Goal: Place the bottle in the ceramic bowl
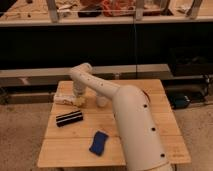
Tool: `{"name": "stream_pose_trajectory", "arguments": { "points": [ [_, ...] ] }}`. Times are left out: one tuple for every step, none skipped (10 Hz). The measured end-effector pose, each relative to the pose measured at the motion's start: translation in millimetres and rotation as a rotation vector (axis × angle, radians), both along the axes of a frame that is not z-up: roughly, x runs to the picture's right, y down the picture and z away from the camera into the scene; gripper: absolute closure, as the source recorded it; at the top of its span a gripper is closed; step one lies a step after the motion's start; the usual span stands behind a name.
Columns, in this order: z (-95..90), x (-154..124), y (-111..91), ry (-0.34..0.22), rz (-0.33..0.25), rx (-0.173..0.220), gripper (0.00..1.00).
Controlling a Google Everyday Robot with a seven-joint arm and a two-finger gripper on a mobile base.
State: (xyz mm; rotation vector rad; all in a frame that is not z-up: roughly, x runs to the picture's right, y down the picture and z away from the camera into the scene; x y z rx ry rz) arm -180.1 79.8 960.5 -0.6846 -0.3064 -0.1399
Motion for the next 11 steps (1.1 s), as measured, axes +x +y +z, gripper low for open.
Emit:
{"name": "stream_pose_trajectory", "arguments": {
  "points": [
    [-2.3,0,-2,0.001,-0.001,0.0,0.87],
    [-5.6,1,-6,0.008,0.001,0.0,0.94],
    [-12.8,3,-15,0.021,0.002,0.002,0.99],
    [-20.7,5,-23,0.033,0.002,0.002,1.0],
    [-27.2,6,-31,0.043,0.001,0.003,1.0],
    [-29.2,6,-32,0.045,-0.001,0.002,1.0],
    [-28.9,7,-33,0.047,-0.001,0.002,1.0],
    [-30.2,12,-34,0.052,0.002,0.003,0.99],
    [-34.7,21,-36,0.055,0.005,0.005,0.95],
    [-38.0,30,-38,0.06,0.008,0.004,0.86],
    [-39.7,36,-38,0.063,0.009,0.004,0.77]
  ]
}}
